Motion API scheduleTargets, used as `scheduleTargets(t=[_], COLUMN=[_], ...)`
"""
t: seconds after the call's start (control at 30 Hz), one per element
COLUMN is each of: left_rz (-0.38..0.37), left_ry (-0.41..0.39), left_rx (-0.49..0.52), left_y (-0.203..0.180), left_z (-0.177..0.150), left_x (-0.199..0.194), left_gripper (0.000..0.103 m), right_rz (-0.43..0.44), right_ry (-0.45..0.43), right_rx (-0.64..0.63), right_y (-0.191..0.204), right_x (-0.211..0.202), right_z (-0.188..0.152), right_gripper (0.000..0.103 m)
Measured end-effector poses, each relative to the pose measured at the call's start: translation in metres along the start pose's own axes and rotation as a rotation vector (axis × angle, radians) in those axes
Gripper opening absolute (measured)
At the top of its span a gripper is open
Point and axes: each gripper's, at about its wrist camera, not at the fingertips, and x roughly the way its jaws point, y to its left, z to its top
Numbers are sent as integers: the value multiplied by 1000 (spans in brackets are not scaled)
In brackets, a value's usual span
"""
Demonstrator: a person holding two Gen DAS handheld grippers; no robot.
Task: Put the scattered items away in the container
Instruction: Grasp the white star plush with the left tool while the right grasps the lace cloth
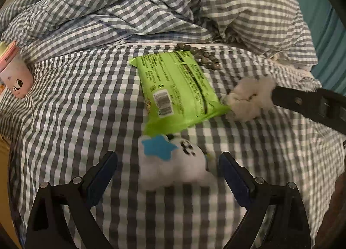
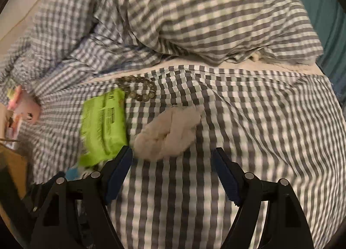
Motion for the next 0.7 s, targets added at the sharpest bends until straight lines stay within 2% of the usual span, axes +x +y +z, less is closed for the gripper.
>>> scheduleTargets(t=[0.1, 0.27, 0.3, 0.33, 0.37, 0.43, 0.5, 0.57, 0.7], left_rz=[3, -11, -10, -15, -23, -21, -17, -11, 4], left_ry=[11, 35, 28, 24, 21, 25, 33, 35, -7], left_rx=[-9, -24, -16, -1, 15, 44, 47, 37, 27], left_y=[4, 9, 8, 6, 5, 2, 3, 6, 15], left_z=[3, 2, 1, -1, -2, -4, -6, -9, -16], left_x=[11, 26, 26, 24, 22, 18, 15, 8, -26], left_gripper=[97, 97, 91, 75, 65, 66, 65, 65, 66], right_rz=[9, -33, -42, -61, -88, -63, -23, -20, 14], right_ry=[26, 79, 87, 90, 87, 79, 68, 35, -17], right_rx=[12, 1, -5, -18, -37, -37, -13, -13, -13], right_y=[1, 6, 7, 8, 10, 8, 2, -2, -7], right_x=[24, 60, 64, 67, 66, 58, 44, 23, -23], right_z=[9, 17, 16, 15, 13, 10, 6, -1, -19], right_gripper=[76, 76, 74, 58, 34, 14, 13, 13, 13])
